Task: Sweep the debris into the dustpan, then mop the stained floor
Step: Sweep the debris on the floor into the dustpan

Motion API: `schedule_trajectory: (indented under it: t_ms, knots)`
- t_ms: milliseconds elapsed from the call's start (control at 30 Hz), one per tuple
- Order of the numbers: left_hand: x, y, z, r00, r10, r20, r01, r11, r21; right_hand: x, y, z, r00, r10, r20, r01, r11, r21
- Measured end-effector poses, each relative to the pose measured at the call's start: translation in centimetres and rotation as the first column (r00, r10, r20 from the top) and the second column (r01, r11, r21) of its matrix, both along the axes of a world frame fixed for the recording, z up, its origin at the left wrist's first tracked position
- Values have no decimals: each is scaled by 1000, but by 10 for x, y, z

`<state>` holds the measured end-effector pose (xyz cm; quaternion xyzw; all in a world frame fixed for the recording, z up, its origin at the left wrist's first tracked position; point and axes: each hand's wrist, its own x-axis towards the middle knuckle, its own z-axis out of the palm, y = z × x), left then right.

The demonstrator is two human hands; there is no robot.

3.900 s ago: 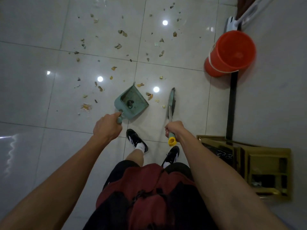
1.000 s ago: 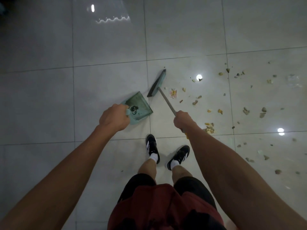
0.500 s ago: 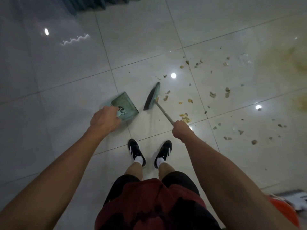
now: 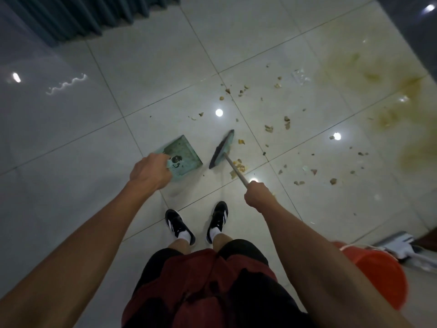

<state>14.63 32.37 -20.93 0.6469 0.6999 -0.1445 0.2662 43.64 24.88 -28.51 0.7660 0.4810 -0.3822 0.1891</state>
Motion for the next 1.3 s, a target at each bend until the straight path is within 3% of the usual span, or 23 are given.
schedule_trajectory:
  t_ms: [167,433,700,1033,1300]
  knots:
    - [-4,5,3,1000,3,-20,-3,1000,17,-10,1,7,999,-15,-38,17,999,37]
    - [-54,12,11,994,105,9,-106,992,62,-58,55,15,991,123,-59,-118,990,81]
    - [-156,70,19,987,161,21,-162,986,46,-162,143,-4,977,176,-120,-153,972,180]
    - [-304,149,1,973,232,-4,-232,973,10,-331,269,-41,957,155,-246,-122,982,147]
    - [-343,185,-12,979,200,-26,-201,980,-17,-384,295,-63,951,235,-202,-208,967,148]
